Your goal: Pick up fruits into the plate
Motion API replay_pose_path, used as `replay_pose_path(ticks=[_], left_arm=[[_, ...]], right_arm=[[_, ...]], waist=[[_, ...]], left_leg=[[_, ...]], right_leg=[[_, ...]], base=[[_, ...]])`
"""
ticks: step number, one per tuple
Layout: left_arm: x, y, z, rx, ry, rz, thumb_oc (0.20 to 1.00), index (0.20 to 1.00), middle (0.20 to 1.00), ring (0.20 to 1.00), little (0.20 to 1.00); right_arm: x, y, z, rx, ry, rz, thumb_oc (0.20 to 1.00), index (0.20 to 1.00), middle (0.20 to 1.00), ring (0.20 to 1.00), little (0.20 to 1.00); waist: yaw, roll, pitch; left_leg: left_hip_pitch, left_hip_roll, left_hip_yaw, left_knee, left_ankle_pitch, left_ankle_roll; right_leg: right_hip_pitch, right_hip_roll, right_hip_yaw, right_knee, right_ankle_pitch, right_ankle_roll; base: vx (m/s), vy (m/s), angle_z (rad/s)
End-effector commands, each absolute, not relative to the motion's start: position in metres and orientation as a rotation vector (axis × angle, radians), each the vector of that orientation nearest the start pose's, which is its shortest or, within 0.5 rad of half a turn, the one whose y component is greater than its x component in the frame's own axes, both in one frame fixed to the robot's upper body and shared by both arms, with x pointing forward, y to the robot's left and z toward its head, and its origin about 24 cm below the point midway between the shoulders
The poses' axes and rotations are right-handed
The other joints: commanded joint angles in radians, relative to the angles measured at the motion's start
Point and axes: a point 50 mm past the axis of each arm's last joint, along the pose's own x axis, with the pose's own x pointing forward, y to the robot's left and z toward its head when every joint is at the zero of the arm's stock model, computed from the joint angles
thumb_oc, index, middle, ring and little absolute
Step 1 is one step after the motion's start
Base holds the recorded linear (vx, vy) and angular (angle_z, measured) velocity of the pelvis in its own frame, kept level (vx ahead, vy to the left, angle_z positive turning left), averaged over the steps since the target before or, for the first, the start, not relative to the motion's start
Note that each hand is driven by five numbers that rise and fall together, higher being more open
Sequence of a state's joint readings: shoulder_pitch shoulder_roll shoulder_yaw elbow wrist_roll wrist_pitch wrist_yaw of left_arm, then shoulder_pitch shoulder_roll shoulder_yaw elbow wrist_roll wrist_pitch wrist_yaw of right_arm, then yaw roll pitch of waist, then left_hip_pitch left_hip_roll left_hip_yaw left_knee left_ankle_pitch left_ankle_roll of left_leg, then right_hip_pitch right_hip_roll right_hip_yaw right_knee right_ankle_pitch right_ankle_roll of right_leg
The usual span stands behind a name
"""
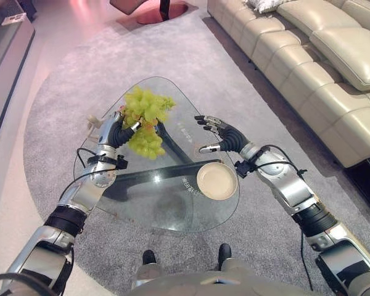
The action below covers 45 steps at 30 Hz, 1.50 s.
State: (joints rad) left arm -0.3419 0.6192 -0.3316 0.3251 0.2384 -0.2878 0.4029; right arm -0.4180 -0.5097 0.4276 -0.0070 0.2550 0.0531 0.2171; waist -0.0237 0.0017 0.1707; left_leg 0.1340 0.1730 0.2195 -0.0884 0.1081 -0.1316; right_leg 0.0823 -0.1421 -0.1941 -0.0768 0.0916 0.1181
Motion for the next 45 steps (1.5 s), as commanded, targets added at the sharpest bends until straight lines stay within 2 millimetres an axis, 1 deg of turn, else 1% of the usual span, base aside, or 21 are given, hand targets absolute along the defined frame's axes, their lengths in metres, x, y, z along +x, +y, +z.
replay_pose_path(ticks=[1,4,5,7,9,14,16,22,28,33,35,38,41,43,45], left_arm=[[0.304,0.184,0.116,0.773,-0.544,-0.038,0.2,0.2,0.2,0.2,0.2],[0.302,0.175,0.11,0.738,-0.538,-0.062,0.2,0.2,0.2,0.2,0.2],[0.301,0.168,0.108,0.719,-0.54,-0.078,0.2,0.2,0.2,0.2,0.2],[0.3,0.164,0.107,0.706,-0.541,-0.087,0.2,0.2,0.2,0.2,0.2],[0.297,0.155,0.105,0.689,-0.552,-0.114,0.2,0.2,0.2,0.2,0.2],[0.294,0.148,0.101,0.677,-0.546,-0.15,0.2,0.2,0.2,0.2,0.2],[0.291,0.144,0.099,0.674,-0.535,-0.181,0.2,0.2,0.2,0.2,0.2],[0.287,0.133,0.096,0.678,-0.535,-0.249,0.2,0.2,0.2,0.2,0.2],[0.283,0.124,0.095,0.711,-0.553,-0.314,0.2,0.2,0.2,0.2,0.2],[0.281,0.119,0.096,0.735,-0.58,-0.352,0.2,0.2,0.2,0.2,0.2],[0.28,0.116,0.1,0.76,-0.619,-0.358,0.2,0.2,0.2,0.2,0.2],[0.283,0.122,0.11,0.797,-0.678,-0.279,0.2,0.2,0.2,0.2,0.2],[0.29,0.137,0.12,0.795,-0.68,-0.186,0.2,0.2,0.2,0.2,0.2],[0.293,0.144,0.124,0.744,-0.633,-0.182,0.2,0.2,0.2,0.2,0.2],[0.297,0.148,0.119,0.696,-0.52,-0.252,0.2,0.2,0.2,0.2,0.2]], right_arm=[[0.295,-0.08,0.153,-0.282,-0.322,0.73,1.0,1.0,1.0,1.0,1.0],[0.293,-0.071,0.159,-0.252,-0.331,0.744,1.0,1.0,1.0,1.0,1.0],[0.291,-0.067,0.161,-0.238,-0.335,0.75,1.0,1.0,1.0,1.0,1.0],[0.29,-0.065,0.163,-0.232,-0.335,0.755,1.0,1.0,1.0,1.0,1.0],[0.289,-0.061,0.166,-0.225,-0.34,0.75,1.0,1.0,1.0,1.0,1.0],[0.288,-0.06,0.169,-0.209,-0.351,0.744,1.0,1.0,1.0,1.0,1.0],[0.286,-0.061,0.176,-0.187,-0.383,0.708,1.0,1.0,1.0,1.0,1.0],[0.283,-0.064,0.186,-0.175,-0.452,0.657,1.0,1.0,1.0,1.0,1.0],[0.279,-0.064,0.189,-0.177,-0.483,0.639,1.0,1.0,1.0,1.0,1.0],[0.278,-0.066,0.19,-0.181,-0.484,0.641,1.0,1.0,1.0,1.0,1.0],[0.278,-0.066,0.19,-0.185,-0.47,0.658,1.0,1.0,1.0,1.0,1.0],[0.279,-0.065,0.184,-0.168,-0.419,0.698,1.0,1.0,1.0,1.0,1.0],[0.276,-0.066,0.18,-0.177,-0.42,0.704,1.0,1.0,1.0,1.0,1.0],[0.275,-0.069,0.181,-0.204,-0.451,0.69,1.0,1.0,1.0,1.0,1.0],[0.274,-0.072,0.185,-0.228,-0.489,0.682,1.0,1.0,1.0,1.0,1.0]], waist=[[0.017,-0.027,-0.068],[0.018,-0.028,-0.077],[0.018,-0.03,-0.081],[0.017,-0.03,-0.083],[0.015,-0.032,-0.084],[0.013,-0.034,-0.083],[0.011,-0.034,-0.082],[0.003,-0.03,-0.079],[-0.007,-0.027,-0.076],[-0.013,-0.025,-0.077],[-0.014,-0.026,-0.077],[-0.014,-0.026,-0.079],[-0.012,-0.029,-0.081],[-0.01,-0.028,-0.084],[-0.009,-0.024,-0.088]], left_leg=[[-0.036,-0.027,0.002,0.08,-0.124,0.018],[-0.024,-0.025,0.006,0.076,-0.129,0.02],[-0.021,-0.024,0.01,0.076,-0.131,0.02],[-0.02,-0.022,0.013,0.075,-0.132,0.02],[-0.016,-0.02,0.018,0.074,-0.135,0.022],[-0.011,-0.019,0.025,0.074,-0.138,0.024],[-0.007,-0.019,0.029,0.07,-0.14,0.026],[-0.007,-0.02,0.029,0.064,-0.143,0.029],[-0.007,-0.022,0.026,0.06,-0.146,0.033],[-0.006,-0.021,0.027,0.057,-0.146,0.035],[-0.006,-0.021,0.027,0.057,-0.146,0.035],[-0.006,-0.021,0.024,0.054,-0.144,0.034],[0.001,-0.021,0.022,0.045,-0.141,0.033],[0.002,-0.019,0.017,0.042,-0.138,0.031],[0.002,-0.017,0.014,0.04,-0.134,0.029]], right_leg=[[0.024,-0.045,-0.062,0.06,-0.09,0.024],[0.032,-0.048,-0.061,0.053,-0.087,0.027],[0.032,-0.05,-0.059,0.051,-0.084,0.029],[0.031,-0.051,-0.058,0.051,-0.083,0.031],[0.03,-0.052,-0.055,0.048,-0.082,0.034],[0.03,-0.055,-0.054,0.045,-0.077,0.038],[0.03,-0.058,-0.052,0.04,-0.072,0.042],[0.021,-0.057,-0.04,0.039,-0.07,0.047],[0.014,-0.054,-0.024,0.039,-0.071,0.049],[0.012,-0.053,-0.018,0.04,-0.073,0.051],[0.013,-0.052,-0.016,0.041,-0.075,0.051],[0.013,-0.052,-0.016,0.044,-0.077,0.051],[0.021,-0.052,-0.019,0.038,-0.076,0.049],[0.023,-0.052,-0.02,0.037,-0.074,0.048],[0.024,-0.052,-0.022,0.037,-0.074,0.048]], base=[[0.0,0.0,0.0],[0.0,0.0,0.0],[0.0,0.0,0.0],[0.0,0.0,0.0],[0.0,0.0,0.0],[0.0,-0.005,-0.06],[0.0,-0.011,-0.09],[0.0,0.0,0.0],[0.0,0.0,0.0],[0.0,0.0,0.0],[0.0,0.0,0.0],[0.0,0.0,0.0],[0.0,0.0,0.0],[0.0,0.0,0.0],[0.0,0.0,0.0]])
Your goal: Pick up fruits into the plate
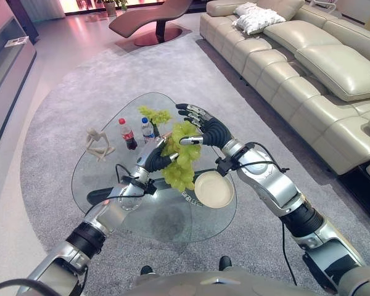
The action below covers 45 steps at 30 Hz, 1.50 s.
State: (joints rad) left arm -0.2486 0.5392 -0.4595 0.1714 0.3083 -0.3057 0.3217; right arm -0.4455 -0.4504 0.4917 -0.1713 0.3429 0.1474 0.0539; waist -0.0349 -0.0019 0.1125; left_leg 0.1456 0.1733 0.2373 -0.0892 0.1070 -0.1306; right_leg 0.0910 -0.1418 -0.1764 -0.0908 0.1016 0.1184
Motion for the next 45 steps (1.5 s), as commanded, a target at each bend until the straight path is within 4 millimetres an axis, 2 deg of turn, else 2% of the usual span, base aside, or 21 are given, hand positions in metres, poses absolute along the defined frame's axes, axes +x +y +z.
replay_pose_path(ticks=[1,6,12,13,17,22,26,38,45], left_arm=[[0.298,0.15,0.119,0.676,-0.493,-0.271,0.2,0.2,0.2,0.2,0.2],[0.3,0.159,0.124,0.609,-0.382,-0.366,0.2,0.2,0.2,0.2,0.2],[0.303,0.179,0.139,0.621,-0.303,-0.477,0.2,0.2,0.2,0.2,0.2],[0.305,0.185,0.146,0.649,-0.3,-0.479,0.2,0.2,0.2,0.2,0.2],[0.307,0.191,0.158,0.651,-0.297,-0.538,0.2,0.2,0.2,0.2,0.2],[0.302,0.178,0.16,0.573,-0.217,-0.741,0.2,0.2,0.2,0.2,0.2],[0.299,0.173,0.168,0.581,-0.174,-0.864,0.2,0.2,0.2,0.2,0.2],[0.297,0.154,0.185,0.75,-0.097,-1.052,0.2,0.2,0.2,0.2,0.2],[0.3,0.145,0.189,0.794,-0.107,-1.076,0.2,0.2,0.2,0.2,0.2]], right_arm=[[0.274,-0.074,0.187,-0.238,-0.504,0.68,1.0,1.0,1.0,1.0,1.0],[0.271,-0.086,0.196,-0.344,-0.562,0.709,1.0,1.0,1.0,1.0,1.0],[0.271,-0.103,0.207,-0.481,-0.613,0.75,1.0,1.0,1.0,1.0,1.0],[0.273,-0.107,0.211,-0.506,-0.613,0.749,1.0,1.0,1.0,1.0,1.0],[0.273,-0.11,0.219,-0.541,-0.645,0.741,1.0,1.0,1.0,1.0,1.0],[0.272,-0.11,0.223,-0.588,-0.674,0.753,1.0,1.0,1.0,1.0,1.0],[0.27,-0.107,0.226,-0.609,-0.677,0.795,1.0,1.0,1.0,1.0,1.0],[0.264,-0.089,0.232,-0.645,-0.68,0.898,1.0,1.0,1.0,1.0,1.0],[0.263,-0.08,0.23,-0.649,-0.671,0.953,1.0,1.0,1.0,1.0,1.0]], waist=[[0.002,-0.018,-0.03],[0.002,-0.007,-0.036],[-0.001,0.002,-0.045],[-0.003,0.005,-0.046],[-0.008,0.009,-0.048],[-0.012,0.02,-0.047],[-0.017,0.028,-0.049],[-0.023,0.037,-0.048],[-0.024,0.033,-0.049]], left_leg=[[-0.009,-0.017,-0.006,0.039,-0.131,0.027],[-0.012,-0.019,-0.015,0.037,-0.126,0.024],[-0.012,-0.022,-0.016,0.039,-0.124,0.026],[-0.012,-0.023,-0.016,0.04,-0.123,0.025],[-0.014,-0.024,-0.017,0.041,-0.123,0.026],[-0.014,-0.027,-0.019,0.041,-0.123,0.028],[-0.011,-0.029,-0.013,0.042,-0.122,0.029],[-0.015,-0.036,-0.01,0.045,-0.119,0.033],[-0.014,-0.038,-0.013,0.045,-0.12,0.035]], right_leg=[[0.016,-0.052,-0.04,0.051,-0.083,0.047],[0.016,-0.051,-0.044,0.051,-0.084,0.047],[0.021,-0.052,-0.045,0.05,-0.086,0.047],[0.022,-0.052,-0.042,0.05,-0.085,0.047],[0.02,-0.049,-0.037,0.05,-0.086,0.046],[0.021,-0.047,-0.03,0.051,-0.088,0.044],[0.022,-0.048,-0.024,0.051,-0.089,0.044],[0.019,-0.049,-0.013,0.05,-0.085,0.046],[0.022,-0.048,-0.008,0.048,-0.085,0.045]], base=[[0.0,0.0,0.0],[0.0,0.0,0.0],[0.0,0.017,0.0],[0.0,0.0,0.0],[0.0,0.0,0.0],[0.0,0.007,0.0],[0.0,0.01,0.0],[0.0,0.0,0.0],[0.0,0.0,0.0]])
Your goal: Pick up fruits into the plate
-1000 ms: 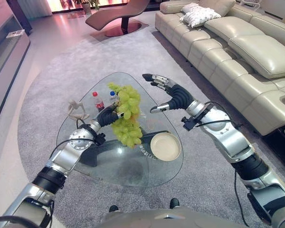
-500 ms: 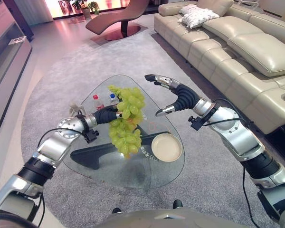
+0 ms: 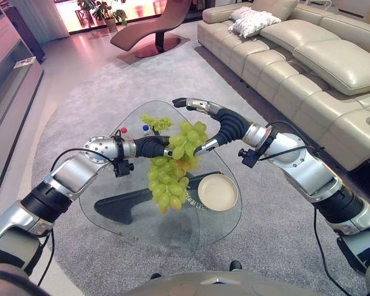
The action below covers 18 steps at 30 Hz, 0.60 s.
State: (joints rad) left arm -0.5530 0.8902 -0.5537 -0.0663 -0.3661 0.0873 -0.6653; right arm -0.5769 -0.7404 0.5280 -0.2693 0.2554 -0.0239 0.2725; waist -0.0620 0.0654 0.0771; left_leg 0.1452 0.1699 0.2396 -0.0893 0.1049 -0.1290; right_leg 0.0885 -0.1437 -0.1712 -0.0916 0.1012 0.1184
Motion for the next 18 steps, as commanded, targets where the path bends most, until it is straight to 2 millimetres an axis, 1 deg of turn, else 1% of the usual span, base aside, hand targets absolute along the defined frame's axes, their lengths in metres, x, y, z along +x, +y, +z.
replay_pose_path(ticks=[1,8,10,14,18], left_arm=[[0.301,0.142,0.19,0.807,-0.11,-1.087,0.2,0.2,0.2,0.2,0.2],[0.303,0.134,0.199,0.848,-0.145,-1.09,0.2,0.2,0.2,0.2,0.2],[0.304,0.135,0.202,0.86,-0.154,-1.078,0.2,0.2,0.2,0.2,0.2],[0.308,0.145,0.21,0.909,-0.165,-1.013,0.2,0.2,0.2,0.2,0.2],[0.309,0.156,0.216,0.941,-0.142,-0.995,0.2,0.2,0.2,0.2,0.2]], right_arm=[[0.262,-0.078,0.23,-0.65,-0.668,0.964,1.0,1.0,1.0,1.0,1.0],[0.262,-0.07,0.229,-0.639,-0.648,1.008,1.0,1.0,1.0,1.0,1.0],[0.262,-0.07,0.228,-0.642,-0.641,1.016,1.0,1.0,1.0,1.0,1.0],[0.263,-0.073,0.225,-0.654,-0.606,1.024,1.0,1.0,1.0,1.0,1.0],[0.265,-0.079,0.225,-0.675,-0.59,1.009,1.0,1.0,1.0,1.0,1.0]], waist=[[0.004,-0.035,-0.014],[0.005,-0.038,-0.015],[0.007,-0.04,-0.016],[0.01,-0.041,-0.015],[0.013,-0.04,-0.017]], left_leg=[[-0.015,-0.035,-0.016,0.045,-0.116,0.033],[-0.016,-0.035,-0.02,0.044,-0.115,0.033],[-0.016,-0.034,-0.02,0.043,-0.115,0.033],[-0.017,-0.032,-0.023,0.044,-0.112,0.031],[-0.02,-0.032,-0.027,0.042,-0.109,0.028]], right_leg=[[0.024,-0.046,-0.013,0.049,-0.085,0.045],[0.025,-0.045,-0.014,0.051,-0.087,0.043],[0.025,-0.046,-0.016,0.053,-0.089,0.043],[0.027,-0.047,-0.018,0.057,-0.092,0.043],[0.027,-0.047,-0.019,0.055,-0.09,0.043]], base=[[0.0,0.0,0.0],[0.0,-0.001,0.0],[0.0,0.0,0.0],[0.0,0.0,0.0],[0.0,0.0,0.0]])
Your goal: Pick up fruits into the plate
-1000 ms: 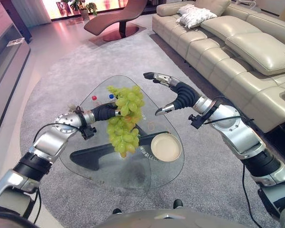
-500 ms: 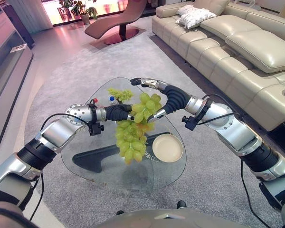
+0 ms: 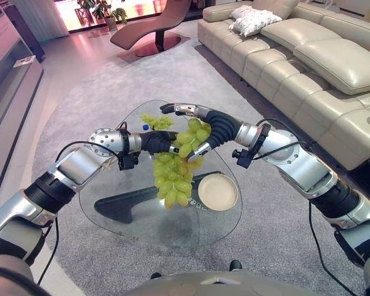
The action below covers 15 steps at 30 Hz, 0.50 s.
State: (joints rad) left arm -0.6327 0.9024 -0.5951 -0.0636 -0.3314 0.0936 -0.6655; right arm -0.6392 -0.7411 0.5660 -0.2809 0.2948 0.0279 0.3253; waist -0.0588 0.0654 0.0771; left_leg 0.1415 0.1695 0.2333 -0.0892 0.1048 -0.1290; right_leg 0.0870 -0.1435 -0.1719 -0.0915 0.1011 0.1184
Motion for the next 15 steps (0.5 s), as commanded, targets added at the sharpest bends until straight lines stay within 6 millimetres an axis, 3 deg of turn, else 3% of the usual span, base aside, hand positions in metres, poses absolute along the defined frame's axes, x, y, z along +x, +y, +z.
replay_pose_path(ticks=[1,7,15], left_arm=[[0.309,0.157,0.217,0.942,-0.141,-0.996,0.2,0.2,0.2,0.2,0.2],[0.305,0.176,0.224,0.972,-0.087,-1.011,0.2,0.2,0.2,0.2,0.2],[0.298,0.184,0.229,0.995,-0.042,-1.057,0.2,0.2,0.2,0.2,0.2]], right_arm=[[0.265,-0.079,0.225,-0.678,-0.588,1.008,1.0,1.0,1.0,1.0,1.0],[0.266,-0.095,0.228,-0.857,-0.582,1.0,1.0,1.0,1.0,1.0,1.0],[0.262,-0.111,0.241,-1.132,-0.655,0.997,1.0,1.0,1.0,1.0,1.0]], waist=[[0.01,-0.04,-0.017],[0.01,-0.033,-0.014],[0.012,-0.04,-0.018]], left_leg=[[-0.016,-0.032,-0.021,0.042,-0.109,0.028],[-0.021,-0.035,-0.03,0.039,-0.105,0.026],[-0.025,-0.036,-0.041,0.037,-0.105,0.025]], right_leg=[[0.029,-0.047,-0.019,0.055,-0.09,0.044],[0.026,-0.042,-0.011,0.053,-0.091,0.041],[0.025,-0.037,-0.007,0.053,-0.093,0.041]], base=[[0.0,0.0,0.0],[0.0,0.007,0.02],[0.0,-0.002,0.01]])
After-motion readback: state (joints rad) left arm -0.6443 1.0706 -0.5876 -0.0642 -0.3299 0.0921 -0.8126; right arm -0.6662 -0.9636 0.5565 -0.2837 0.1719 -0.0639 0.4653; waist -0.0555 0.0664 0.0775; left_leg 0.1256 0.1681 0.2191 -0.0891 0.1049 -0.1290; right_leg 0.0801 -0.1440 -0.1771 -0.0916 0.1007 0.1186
